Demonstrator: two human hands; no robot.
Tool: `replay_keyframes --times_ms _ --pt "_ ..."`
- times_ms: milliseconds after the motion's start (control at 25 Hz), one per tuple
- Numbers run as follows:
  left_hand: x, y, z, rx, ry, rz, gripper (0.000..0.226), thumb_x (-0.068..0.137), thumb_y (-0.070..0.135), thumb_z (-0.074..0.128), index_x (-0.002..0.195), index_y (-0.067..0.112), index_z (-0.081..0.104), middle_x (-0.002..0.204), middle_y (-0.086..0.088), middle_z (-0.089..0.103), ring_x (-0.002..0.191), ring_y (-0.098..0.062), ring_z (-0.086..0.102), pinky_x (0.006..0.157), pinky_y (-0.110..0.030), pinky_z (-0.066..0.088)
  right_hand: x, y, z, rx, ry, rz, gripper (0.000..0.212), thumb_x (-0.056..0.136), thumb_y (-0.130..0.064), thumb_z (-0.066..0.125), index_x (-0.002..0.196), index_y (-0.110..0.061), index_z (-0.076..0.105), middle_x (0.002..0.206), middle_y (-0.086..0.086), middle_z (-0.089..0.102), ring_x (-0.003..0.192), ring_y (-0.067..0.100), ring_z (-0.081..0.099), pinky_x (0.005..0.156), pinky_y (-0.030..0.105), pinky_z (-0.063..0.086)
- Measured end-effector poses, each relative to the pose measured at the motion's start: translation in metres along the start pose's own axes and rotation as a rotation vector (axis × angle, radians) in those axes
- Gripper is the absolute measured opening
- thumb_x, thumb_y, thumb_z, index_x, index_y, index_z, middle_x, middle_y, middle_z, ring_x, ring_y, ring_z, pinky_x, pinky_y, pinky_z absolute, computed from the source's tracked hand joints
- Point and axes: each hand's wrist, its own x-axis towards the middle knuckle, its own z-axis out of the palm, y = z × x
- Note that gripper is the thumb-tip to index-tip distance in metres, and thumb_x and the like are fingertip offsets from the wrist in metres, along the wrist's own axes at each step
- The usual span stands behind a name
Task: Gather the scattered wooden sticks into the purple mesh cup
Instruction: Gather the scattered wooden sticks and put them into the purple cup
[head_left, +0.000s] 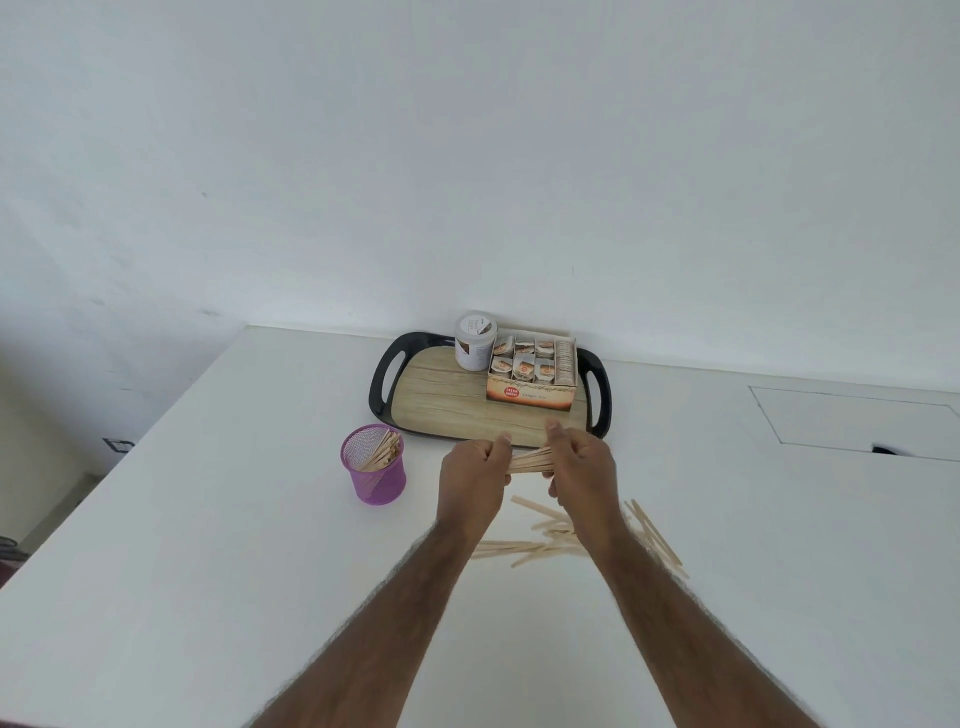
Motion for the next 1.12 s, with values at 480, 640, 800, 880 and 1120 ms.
replay_keyframes --times_ms 480,640,800,880,1120 --pt "-0.008 0.014 0.005 -0.409 -0.127 -0.196 0.065 0.108 0.052 0.034 0.089 0.006 0.076 0.080 -0.009 0.076 0.067 -0.018 0.070 0.054 -0.029 0.056 -0.016 0.013 0.008 -0.119 0.125 -0.166 0.043 0.103 -0.027 0.057 0.060 -0.025 0.048 0.056 -0.011 0.055 0.052 0.005 0.047 0.047 0.016 0.036" --pt "-0.007 0.011 0.008 -0.262 -0.079 -0.180 0.054 0.105 0.050 0.046 0.076 0.010 0.068 0.054 0.006 0.062 0.047 -0.011 0.055 0.042 -0.021 0.043 -0.012 0.016 0.005 -0.095 0.189 -0.143 0.042 0.103 -0.033 0.055 0.066 -0.015 0.049 0.056 -0.004 0.051 0.053 0.011 0.044 0.047 0.021 0.036" --pt "-0.003 0.002 0.007 -0.064 0.000 0.012 0.051 0.103 0.040 0.055 0.058 0.016 0.054 0.044 0.011 0.043 0.047 -0.006 0.038 0.047 -0.025 0.032 -0.013 0.013 0.004 -0.066 0.015 -0.078 0.043 0.105 -0.036 0.051 0.069 -0.014 0.054 0.055 -0.007 0.048 0.050 0.005 0.043 0.044 0.020 0.035" --pt "0.001 -0.002 0.001 -0.024 0.050 0.057 0.051 0.104 0.038 0.054 0.057 0.018 0.049 0.045 0.012 0.041 0.045 -0.006 0.035 0.045 -0.023 0.028 -0.011 0.014 -0.002 0.118 -0.108 0.053 0.042 0.106 -0.037 0.049 0.080 -0.008 0.062 0.057 -0.003 0.052 0.046 0.009 0.045 0.041 0.023 0.036" --pt "0.006 -0.018 -0.009 0.045 0.166 0.070 0.055 0.105 0.035 0.052 0.055 0.018 0.040 0.049 0.009 0.039 0.049 -0.008 0.032 0.043 -0.021 0.025 -0.008 0.008 -0.019 0.413 -0.260 0.230 0.008 0.092 -0.003 0.072 0.097 0.000 0.078 0.089 0.024 0.074 0.072 0.030 0.073 0.068 0.031 0.062"
